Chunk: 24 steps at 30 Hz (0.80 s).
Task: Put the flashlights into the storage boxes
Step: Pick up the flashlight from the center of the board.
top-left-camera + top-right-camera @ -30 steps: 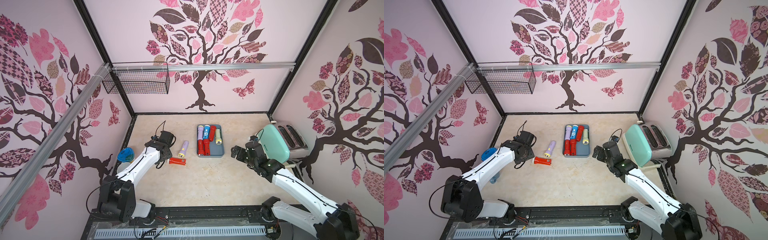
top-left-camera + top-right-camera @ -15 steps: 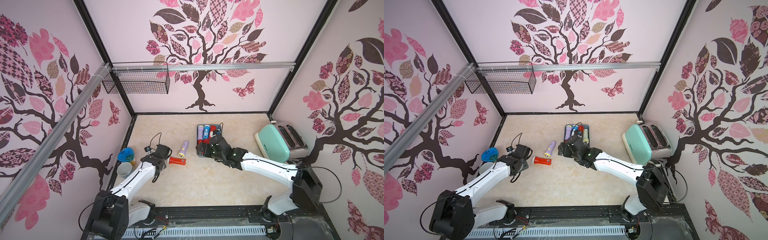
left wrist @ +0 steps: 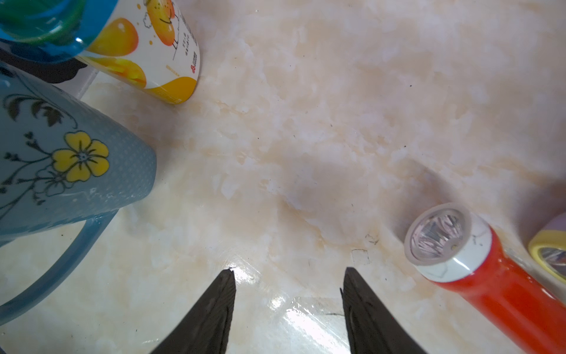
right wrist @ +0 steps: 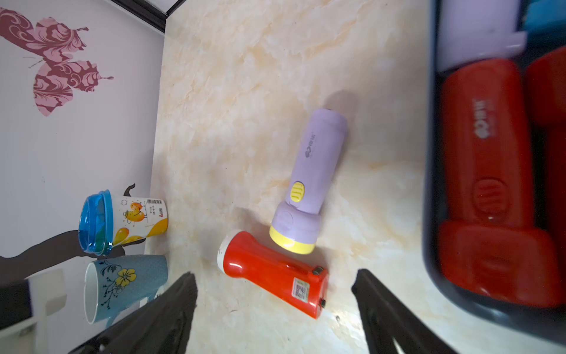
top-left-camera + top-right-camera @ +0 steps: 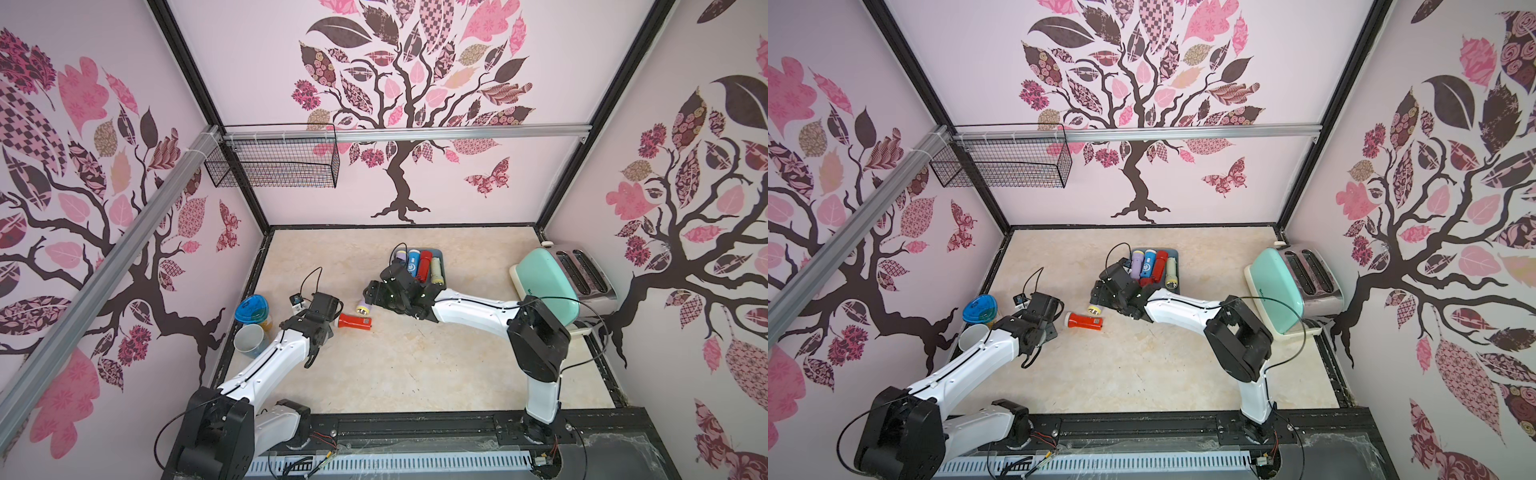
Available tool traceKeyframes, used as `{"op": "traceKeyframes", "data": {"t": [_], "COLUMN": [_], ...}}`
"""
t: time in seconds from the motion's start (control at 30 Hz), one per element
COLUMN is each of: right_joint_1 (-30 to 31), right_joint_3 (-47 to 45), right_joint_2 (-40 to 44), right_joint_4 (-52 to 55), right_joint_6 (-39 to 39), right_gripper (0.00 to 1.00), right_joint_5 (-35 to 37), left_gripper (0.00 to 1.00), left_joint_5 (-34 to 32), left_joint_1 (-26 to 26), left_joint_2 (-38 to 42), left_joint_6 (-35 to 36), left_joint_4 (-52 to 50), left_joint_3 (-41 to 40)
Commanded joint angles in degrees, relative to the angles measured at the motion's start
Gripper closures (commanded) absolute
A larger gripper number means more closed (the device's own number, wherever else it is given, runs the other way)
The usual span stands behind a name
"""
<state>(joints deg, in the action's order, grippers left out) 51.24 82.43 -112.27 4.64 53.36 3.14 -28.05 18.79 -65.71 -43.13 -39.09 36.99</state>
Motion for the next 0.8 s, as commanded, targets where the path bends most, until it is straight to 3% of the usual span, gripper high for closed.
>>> {"op": "traceKeyframes", "data": {"t": [0.0, 0.6, 0.77], "right_joint_1": [0.1, 1.6, 1.7], "right_joint_3": [6.3, 19.2, 21.9], "right_joint_2": [-5.7, -21.3, -24.1], "right_joint_4": [2.7, 11.0, 11.7], "right_joint_6": [0.2, -2.5, -3.2], "right_gripper": [0.20, 0.24, 0.30], "right_joint_5": [-0.5, 9.6, 12.7], "left_gripper": [0.41, 0.42, 0.42], "left_joint_5": [-0.9, -2.1, -2.5], "left_joint_1": [0.3, 0.3, 0.3], "left_joint_2": [1.8, 0.8, 0.6], "left_joint_6": [0.0, -0.3, -0.5], "left_joint_4": [1.5, 1.5, 1.3], "left_joint_3": [-2.0, -1.4, -1.2]}}
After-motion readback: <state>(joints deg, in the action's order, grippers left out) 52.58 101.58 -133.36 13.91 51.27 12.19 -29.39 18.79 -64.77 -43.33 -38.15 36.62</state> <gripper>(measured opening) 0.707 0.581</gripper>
